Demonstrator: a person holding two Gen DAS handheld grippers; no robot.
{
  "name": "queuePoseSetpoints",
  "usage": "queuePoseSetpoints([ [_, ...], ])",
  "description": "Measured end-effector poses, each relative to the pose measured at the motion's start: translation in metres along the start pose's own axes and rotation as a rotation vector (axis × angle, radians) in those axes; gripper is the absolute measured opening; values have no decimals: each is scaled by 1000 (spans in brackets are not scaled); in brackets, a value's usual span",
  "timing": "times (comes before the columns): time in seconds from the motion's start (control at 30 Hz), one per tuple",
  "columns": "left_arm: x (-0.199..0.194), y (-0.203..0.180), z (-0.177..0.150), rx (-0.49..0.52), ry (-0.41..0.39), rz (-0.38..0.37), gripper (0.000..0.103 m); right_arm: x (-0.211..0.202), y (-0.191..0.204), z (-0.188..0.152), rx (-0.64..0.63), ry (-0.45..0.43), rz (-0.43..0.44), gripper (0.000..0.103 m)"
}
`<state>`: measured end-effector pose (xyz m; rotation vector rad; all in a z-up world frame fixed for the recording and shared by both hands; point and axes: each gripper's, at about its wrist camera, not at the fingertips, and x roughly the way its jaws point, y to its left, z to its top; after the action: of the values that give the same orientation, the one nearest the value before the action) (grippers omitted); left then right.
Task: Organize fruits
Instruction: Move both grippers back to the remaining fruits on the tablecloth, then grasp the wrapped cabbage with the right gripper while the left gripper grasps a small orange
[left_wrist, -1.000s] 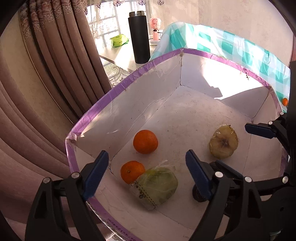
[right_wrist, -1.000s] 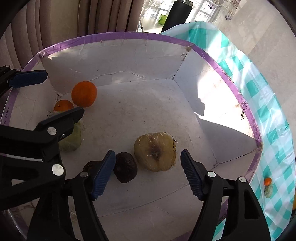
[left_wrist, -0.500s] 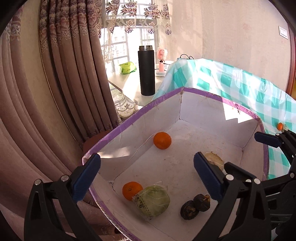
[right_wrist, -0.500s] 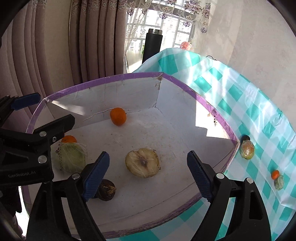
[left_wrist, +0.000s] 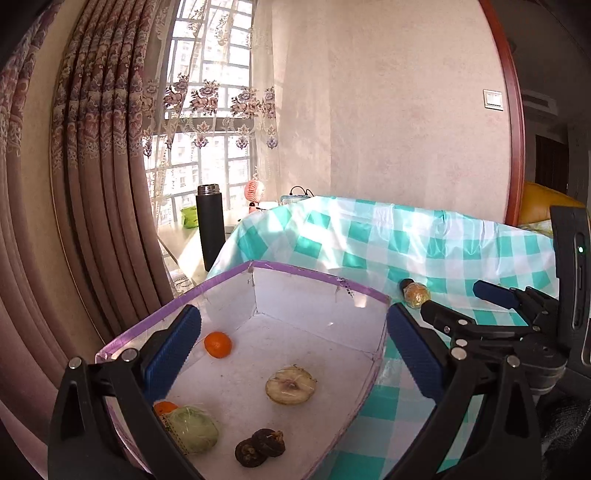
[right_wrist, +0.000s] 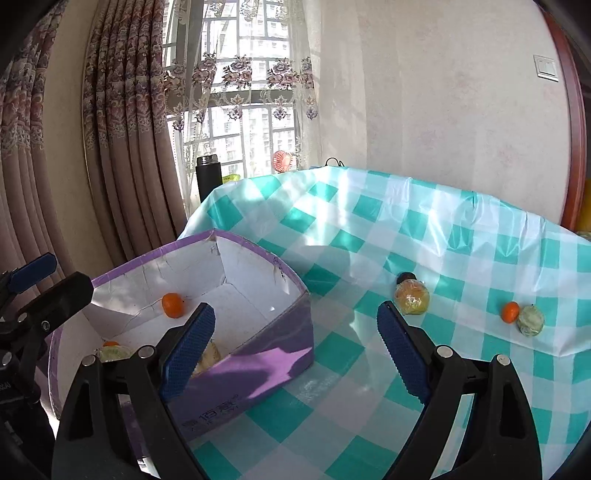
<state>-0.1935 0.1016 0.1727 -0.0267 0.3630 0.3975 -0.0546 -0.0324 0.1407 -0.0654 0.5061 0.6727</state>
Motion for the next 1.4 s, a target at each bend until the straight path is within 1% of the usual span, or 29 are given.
queuePoseSetpoints([
  [0.07, -1, -31, -5, 61, -13, -39, 101, -1, -30, -8, 75, 9, -28, 86],
  [0.13, 3, -64, -15, 131, -5, -100, 101, -1, -61, -17, 143, 23, -68, 86],
  [0.23, 20, -107, -34, 195, 60, -188, 101, 3, -102, -36, 215, 53, -162, 87],
  [0.27, 26, -120, -41, 207, 84, -222, 101, 4, -115, -43, 236, 65, -196, 87],
  [0.33, 42, -143, -51, 222, 132, -263, 101, 7, -141, -58, 279, 91, -264, 87],
  [0.43, 75, -172, -59, 231, 204, -319, 101, 9, -176, -76, 335, 118, -379, 87],
  [0.5, 101, -190, -62, 212, 240, -348, 101, 12, -195, -82, 347, 143, -454, 87],
  [0.6, 148, -213, -62, 163, 304, -372, 101, 22, -222, -83, 370, 195, -525, 86],
  [0.7, 190, -237, -62, 140, 345, -383, 101, 41, -246, -77, 363, 238, -567, 87],
  [0.8, 221, -247, -63, 88, 395, -400, 101, 61, -268, -70, 344, 262, -609, 86],
  [0.87, 236, -245, -64, 35, 450, -437, 101, 77, -283, -65, 347, 287, -606, 87],
  [0.9, 241, -243, -64, 10, 466, -455, 101, 84, -290, -62, 348, 296, -603, 86],
  [1.03, 249, -234, -68, -52, 504, -475, 101, 110, -312, -48, 344, 308, -591, 87],
  [1.13, 247, -233, -69, -53, 497, -487, 101, 128, -321, -40, 311, 339, -598, 86],
  [1.27, 245, -239, -69, -18, 501, -507, 101, 143, -324, -34, 268, 368, -620, 86],
  [1.4, 244, -240, -70, -11, 507, -508, 101, 149, -328, -32, 275, 380, -645, 86],
])
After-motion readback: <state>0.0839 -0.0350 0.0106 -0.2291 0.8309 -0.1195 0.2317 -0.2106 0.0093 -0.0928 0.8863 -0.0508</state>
